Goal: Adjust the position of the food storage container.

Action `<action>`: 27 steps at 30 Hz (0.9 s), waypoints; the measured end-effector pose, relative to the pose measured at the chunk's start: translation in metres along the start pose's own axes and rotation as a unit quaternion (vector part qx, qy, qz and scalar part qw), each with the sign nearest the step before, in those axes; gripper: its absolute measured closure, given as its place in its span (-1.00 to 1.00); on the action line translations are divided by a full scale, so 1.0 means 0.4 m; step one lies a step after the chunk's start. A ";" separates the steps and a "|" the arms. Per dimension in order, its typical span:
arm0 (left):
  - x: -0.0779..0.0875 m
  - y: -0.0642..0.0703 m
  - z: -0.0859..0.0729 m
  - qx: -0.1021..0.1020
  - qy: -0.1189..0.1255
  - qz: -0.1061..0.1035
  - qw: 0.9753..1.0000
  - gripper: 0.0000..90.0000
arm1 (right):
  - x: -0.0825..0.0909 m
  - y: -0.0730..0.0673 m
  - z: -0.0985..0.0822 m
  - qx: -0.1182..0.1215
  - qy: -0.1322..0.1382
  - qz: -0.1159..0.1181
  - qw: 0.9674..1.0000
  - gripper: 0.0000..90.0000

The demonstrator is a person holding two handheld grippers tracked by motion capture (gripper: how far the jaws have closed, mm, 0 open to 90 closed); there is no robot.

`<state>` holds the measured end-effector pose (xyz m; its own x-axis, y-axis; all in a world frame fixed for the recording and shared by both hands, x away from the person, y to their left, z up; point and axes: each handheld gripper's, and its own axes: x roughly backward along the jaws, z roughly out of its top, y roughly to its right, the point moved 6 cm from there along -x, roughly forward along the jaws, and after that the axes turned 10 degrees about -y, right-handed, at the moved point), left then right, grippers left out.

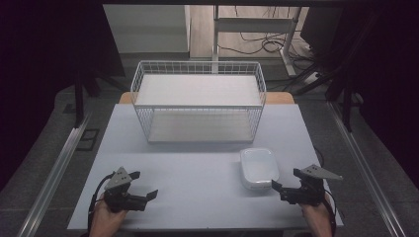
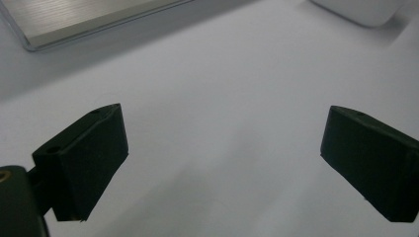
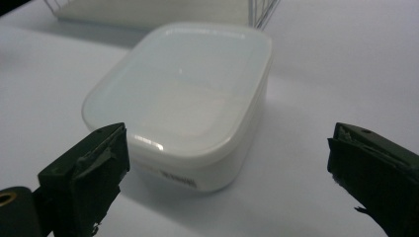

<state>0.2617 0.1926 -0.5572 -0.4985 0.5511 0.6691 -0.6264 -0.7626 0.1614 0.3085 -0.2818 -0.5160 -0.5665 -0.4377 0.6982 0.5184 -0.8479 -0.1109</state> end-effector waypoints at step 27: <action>-0.021 -0.001 -0.005 0.005 -0.017 -0.014 1.000 -0.91 | -0.023 -0.002 0.025 -0.019 -0.022 -0.020 0.999 -0.93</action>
<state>0.2648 0.1890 -0.5642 -0.4607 0.5606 0.6881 -0.6339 -0.7505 0.1871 0.3197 -0.2743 -0.5152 -0.5572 -0.3897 0.7333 0.4699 -0.8760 -0.1085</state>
